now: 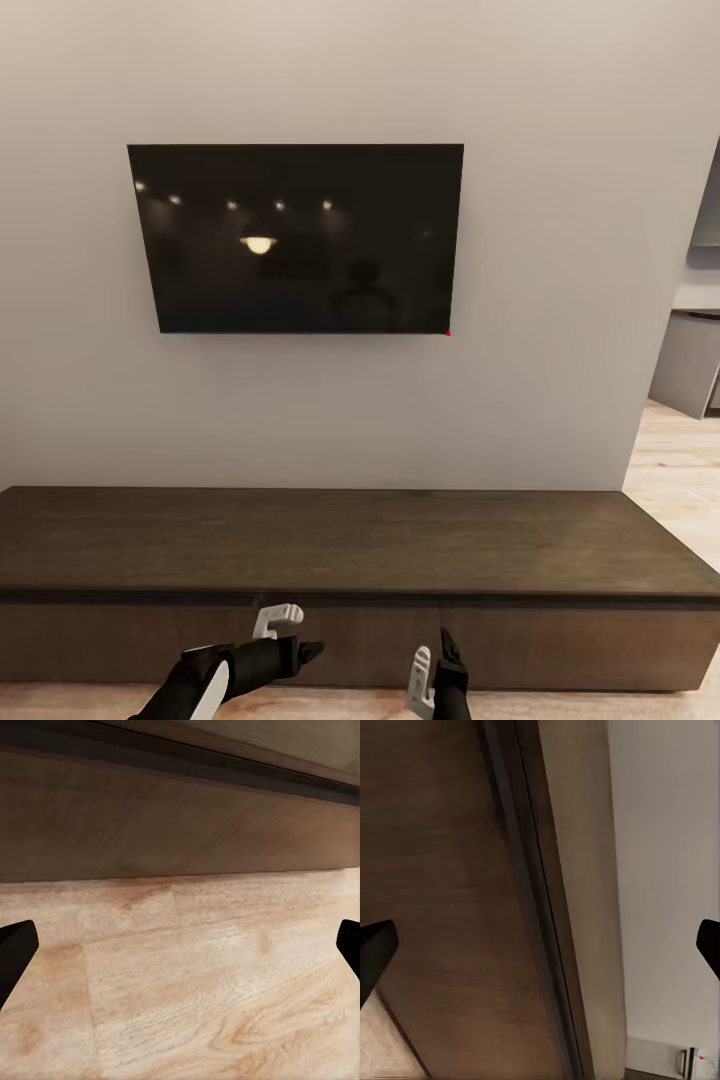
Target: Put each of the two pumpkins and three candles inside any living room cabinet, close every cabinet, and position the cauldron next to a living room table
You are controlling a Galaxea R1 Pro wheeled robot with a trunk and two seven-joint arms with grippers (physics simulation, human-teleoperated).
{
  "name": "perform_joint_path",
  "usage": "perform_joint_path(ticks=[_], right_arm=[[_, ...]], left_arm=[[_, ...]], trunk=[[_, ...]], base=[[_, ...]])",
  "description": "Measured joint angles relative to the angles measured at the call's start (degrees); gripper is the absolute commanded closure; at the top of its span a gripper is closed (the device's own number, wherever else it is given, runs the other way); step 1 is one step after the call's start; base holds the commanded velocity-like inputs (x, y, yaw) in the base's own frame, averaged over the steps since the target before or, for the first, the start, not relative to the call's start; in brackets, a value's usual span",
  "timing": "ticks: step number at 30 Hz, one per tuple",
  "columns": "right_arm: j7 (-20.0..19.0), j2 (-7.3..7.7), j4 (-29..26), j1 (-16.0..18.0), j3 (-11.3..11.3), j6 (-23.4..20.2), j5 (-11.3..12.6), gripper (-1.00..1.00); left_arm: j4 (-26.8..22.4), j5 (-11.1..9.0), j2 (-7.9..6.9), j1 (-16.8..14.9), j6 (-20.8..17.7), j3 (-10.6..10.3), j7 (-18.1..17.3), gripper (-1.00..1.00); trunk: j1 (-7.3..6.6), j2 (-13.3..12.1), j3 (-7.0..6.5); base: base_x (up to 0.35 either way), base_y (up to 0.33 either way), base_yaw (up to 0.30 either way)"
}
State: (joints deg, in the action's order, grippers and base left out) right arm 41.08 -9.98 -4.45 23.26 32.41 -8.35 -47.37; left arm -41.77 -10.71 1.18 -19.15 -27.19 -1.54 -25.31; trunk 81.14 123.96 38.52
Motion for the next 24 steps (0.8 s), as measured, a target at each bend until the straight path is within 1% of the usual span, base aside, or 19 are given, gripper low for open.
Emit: perform_joint_path(ticks=[16, 24], right_arm=[[-0.9, 0.0, 0.0, 0.0, -0.1, 1.9, 0.0, -1.0], [-0.9, 0.0, 0.0, 0.0, -0.2, 2.0, 0.0, -1.0]], left_arm=[[0.1, 0.0, 0.13, 0.0, 0.0, 0.0, 0.0, -1.0], [1.8, -0.1, 0.15, 0.0, 0.1, 0.1, 0.0, -1.0]], trunk=[[0.0, 0.0, 0.0], [0.0, 0.0, 0.0]], base=[[0.0, 0.0, 0.0], [0.0, 0.0, 0.0]])
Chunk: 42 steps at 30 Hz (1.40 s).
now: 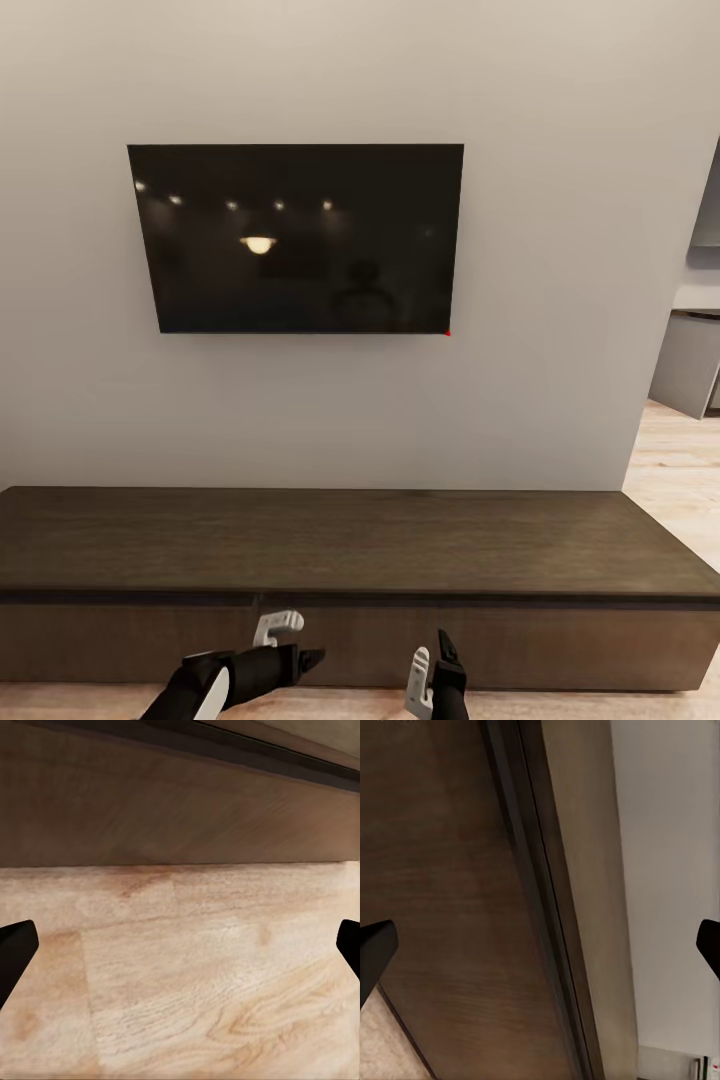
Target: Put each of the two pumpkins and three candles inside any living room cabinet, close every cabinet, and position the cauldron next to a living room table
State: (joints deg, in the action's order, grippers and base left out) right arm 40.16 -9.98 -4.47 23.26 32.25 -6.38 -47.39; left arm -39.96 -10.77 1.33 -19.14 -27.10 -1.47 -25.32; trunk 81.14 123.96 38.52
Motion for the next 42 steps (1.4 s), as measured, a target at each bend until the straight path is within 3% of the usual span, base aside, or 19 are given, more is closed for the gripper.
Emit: perform_joint_path(ticks=[7, 13, 19, 26, 42], right_arm=[[-0.9, 0.0, -1.3, 0.0, -0.1, 0.0, 0.1, -1.0], [-6.1, -0.01, -7.0, 0.2, -0.3, -0.3, 0.0, -1.0], [-8.5, -0.01, -9.5, 0.2, -0.5, -0.1, 0.1, -1.0], [-8.9, -0.01, -9.2, 0.3, -0.6, 1.2, 0.2, -1.0], [-9.0, -0.01, -9.0, 0.3, -0.5, 1.6, 0.2, -1.0]], left_arm=[[0.5, 0.0, 0.13, 0.0, 0.0, 0.0, 0.0, -1.0], [1.0, 0.1, 0.74, 0.0, 0.4, 0.0, 0.1, -1.0], [3.1, 0.1, 0.83, 0.0, 3.2, 0.1, 0.1, -1.0], [4.4, 0.0, 0.87, 0.0, 5.9, 0.1, 0.1, -1.0], [5.0, 0.0, 0.8, 0.0, 6.5, 0.2, 0.1, -1.0]], trunk=[[0.0, 0.0, 0.0], [0.0, 0.0, 0.0], [0.0, 0.0, 0.0], [0.0, 0.0, 0.0], [0.0, 0.0, 0.0]], base=[[0.0, 0.0, 0.0], [0.0, 0.0, 0.0], [0.0, 0.0, 0.0], [0.0, 0.0, 0.0], [0.0, 0.0, 0.0]])
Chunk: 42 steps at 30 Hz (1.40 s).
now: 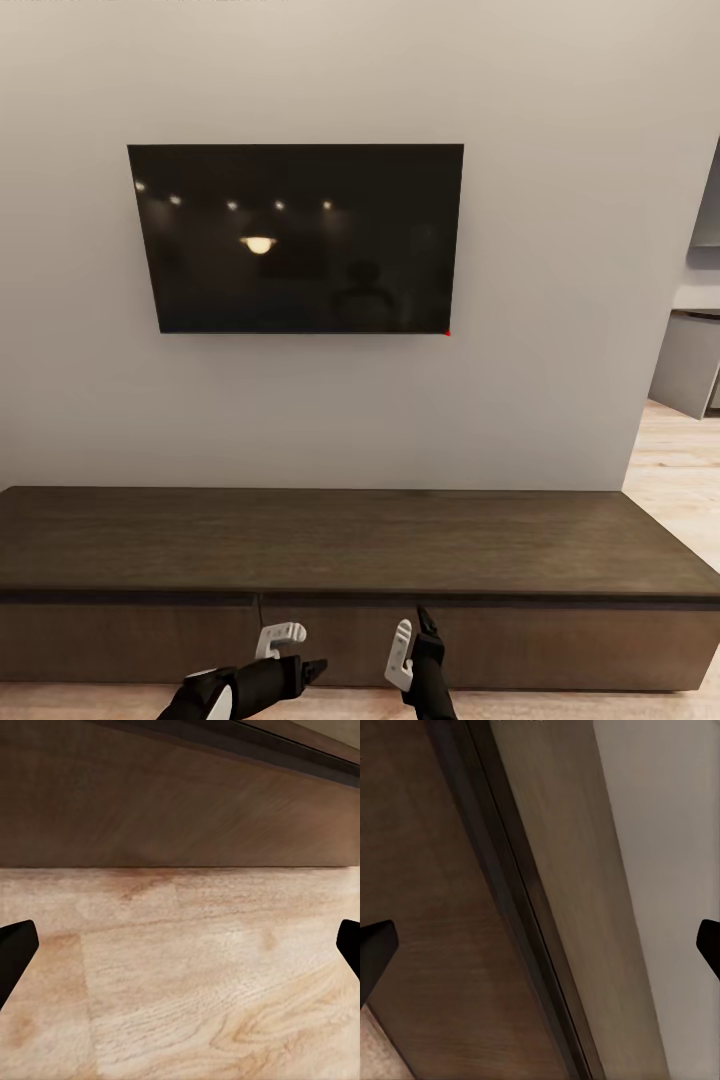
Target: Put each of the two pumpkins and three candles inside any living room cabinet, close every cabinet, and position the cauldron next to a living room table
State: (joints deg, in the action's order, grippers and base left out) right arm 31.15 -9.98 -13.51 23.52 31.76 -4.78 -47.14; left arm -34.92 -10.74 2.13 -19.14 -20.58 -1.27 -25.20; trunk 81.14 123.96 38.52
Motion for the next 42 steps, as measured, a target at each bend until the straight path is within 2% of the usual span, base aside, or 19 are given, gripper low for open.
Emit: perform_joint_path(ticks=[15, 33, 42], right_arm=[[0.0, 0.0, 1.7, 0.0, 0.2, 0.1, 0.0, -1.0], [0.0, 0.0, 2.0, 0.0, 0.2, 0.1, 0.0, -1.0], [0.0, 0.0, 2.0, 0.0, 0.2, 0.1, 0.1, -1.0]], left_arm=[[0.0, 0.0, -0.01, 0.0, 0.0, 0.0, 0.0, -1.0], [0.0, 0.1, 0.07, 0.0, 0.0, -0.2, -0.1, -1.0], [0.0, 0.0, 0.08, 0.0, 0.1, -0.2, -0.1, -1.0]], trunk=[[0.01, 0.0, 0.0], [0.0, 0.0, 0.0], [1.97, 3.6, 1.61]], base=[[-0.143, 0.0, 0.0], [-0.012, 0.0, 0.0], [0.0, 0.0, 0.0]])
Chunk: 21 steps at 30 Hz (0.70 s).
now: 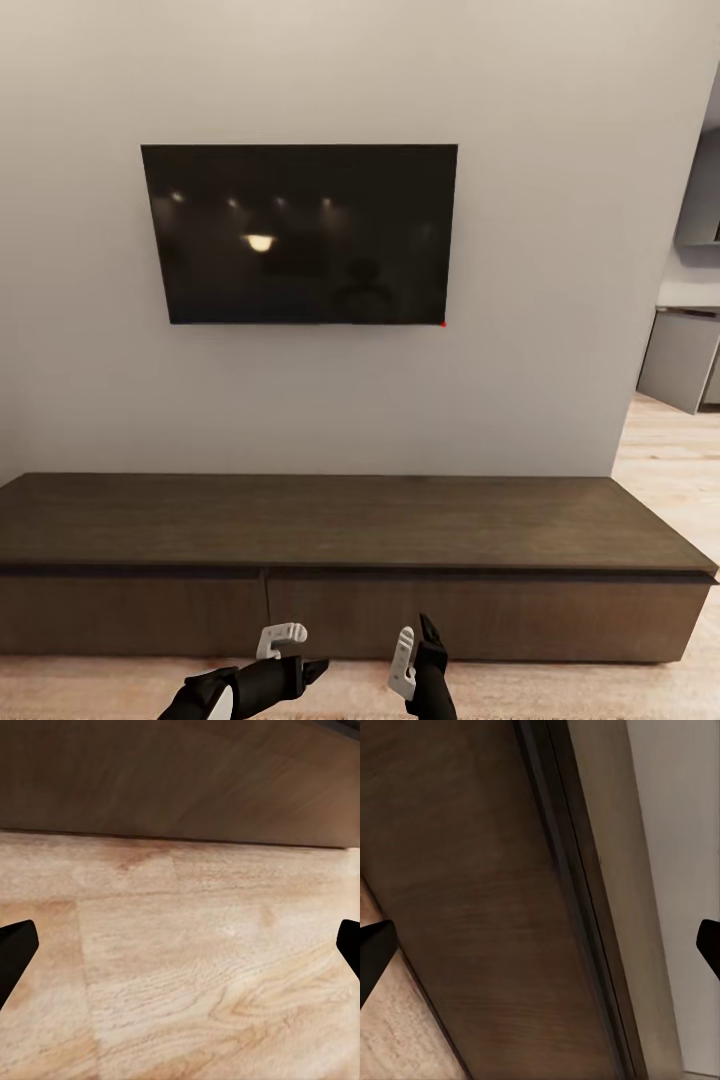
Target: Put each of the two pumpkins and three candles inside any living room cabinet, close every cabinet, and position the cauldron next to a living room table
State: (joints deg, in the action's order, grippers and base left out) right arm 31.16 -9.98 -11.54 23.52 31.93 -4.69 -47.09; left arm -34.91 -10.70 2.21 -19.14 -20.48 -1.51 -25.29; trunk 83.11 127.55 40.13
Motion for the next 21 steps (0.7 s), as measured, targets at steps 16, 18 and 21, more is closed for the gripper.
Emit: perform_joint_path(ticks=[16, 18, 21], right_arm=[[0.0, 0.0, 0.0, 0.0, 0.0, 0.0, 0.0, -1.0], [0.0, 0.0, 0.0, 0.0, 0.0, 0.0, 0.0, -1.0], [0.0, 0.0, 0.0, 0.0, 0.0, 0.0, 0.0, -1.0]], left_arm=[[0.0, 0.0, 0.0, 0.0, 0.0, 0.1, 0.0, -1.0], [0.0, 0.0, 0.0, 0.0, 0.0, 0.1, 0.0, -1.0], [0.0, 0.0, 0.0, 0.0, -0.1, 0.1, 0.0, -1.0]], trunk=[[3.52, 6.4, 2.87], [3.95, 7.2, 3.23], [4.61, 8.4, 3.77]], base=[[0.0, 0.0, 0.0], [0.0, 0.0, 0.0], [0.0, 0.0, 0.0]])
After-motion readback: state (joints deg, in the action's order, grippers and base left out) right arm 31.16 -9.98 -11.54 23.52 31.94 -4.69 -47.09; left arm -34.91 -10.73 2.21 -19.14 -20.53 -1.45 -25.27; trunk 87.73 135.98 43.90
